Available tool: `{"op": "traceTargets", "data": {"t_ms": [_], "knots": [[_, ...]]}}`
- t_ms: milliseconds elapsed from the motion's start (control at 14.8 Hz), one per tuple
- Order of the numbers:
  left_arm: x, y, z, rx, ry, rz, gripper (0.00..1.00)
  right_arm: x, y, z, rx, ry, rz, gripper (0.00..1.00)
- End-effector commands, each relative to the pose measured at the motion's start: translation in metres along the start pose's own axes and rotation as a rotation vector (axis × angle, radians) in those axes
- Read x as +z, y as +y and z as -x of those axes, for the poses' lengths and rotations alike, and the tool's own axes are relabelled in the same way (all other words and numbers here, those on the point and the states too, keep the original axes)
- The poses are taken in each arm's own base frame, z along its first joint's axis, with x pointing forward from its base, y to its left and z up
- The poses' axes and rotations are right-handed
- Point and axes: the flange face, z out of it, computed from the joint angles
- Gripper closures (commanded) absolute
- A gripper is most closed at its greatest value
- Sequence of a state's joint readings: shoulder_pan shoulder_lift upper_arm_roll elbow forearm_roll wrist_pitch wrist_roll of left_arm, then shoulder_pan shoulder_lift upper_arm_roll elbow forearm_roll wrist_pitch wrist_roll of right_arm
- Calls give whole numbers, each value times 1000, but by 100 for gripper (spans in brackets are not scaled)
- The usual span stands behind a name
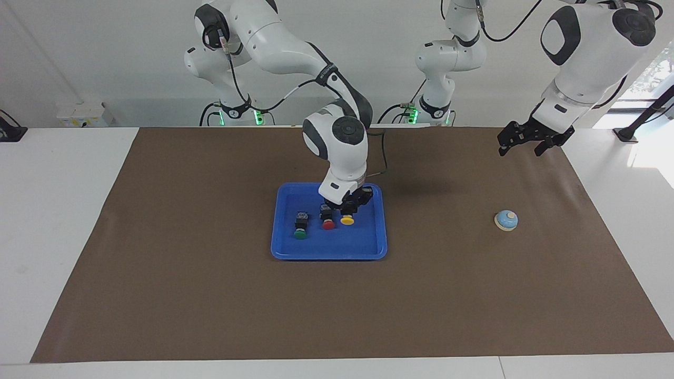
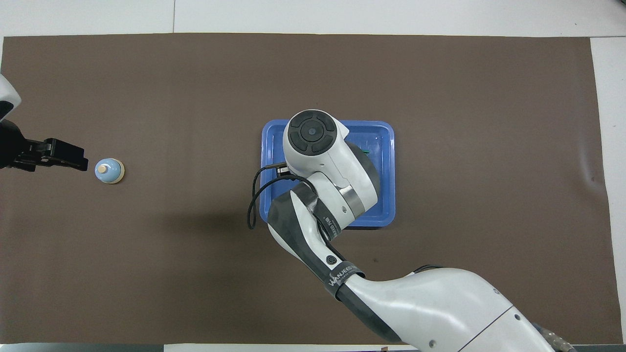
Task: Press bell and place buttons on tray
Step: 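Carry the yellow button with the right gripper into the tray, then release the yellow button in the tray and lift the right gripper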
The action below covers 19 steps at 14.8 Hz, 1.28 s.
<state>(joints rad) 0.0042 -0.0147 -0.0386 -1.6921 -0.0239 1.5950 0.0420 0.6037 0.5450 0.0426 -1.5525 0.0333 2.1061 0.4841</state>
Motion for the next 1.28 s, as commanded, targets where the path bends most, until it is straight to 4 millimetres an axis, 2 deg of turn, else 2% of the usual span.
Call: {"op": "traceTargets", "data": {"t_ms": [0,202,472,540,607,810,945,1012,1214], "knots": [[-5,-1,3,-4,-2,-9,0,16,-4,6,1,16,0,100],[-5,-1,3,-4,-2,-9,0,28,-12,19,-15,13,0,100],[-5,-1,3,-4,-2,-9,0,41,-9,30,-15,19,-4,100],[-5,-1,3,-4,-2,-9,0,40,-8,31,-12,21,-5,66],[-5,-1,3,-4,-2,-9,0,40,-8,31,-7,19,-4,1],[-5,-1,3,-4,-2,-9,0,30,-7,28,25,17,-6,0],[-5,-1,3,-4,-2,-9,0,4,3,22,45,-1,4,0],[-5,-1,3,-4,-2,-9,0,-15,14,16,64,-13,13,0],[-5,-1,3,-4,-2,-9,0,-82,82,-2,166,-2,-6,0]]}}
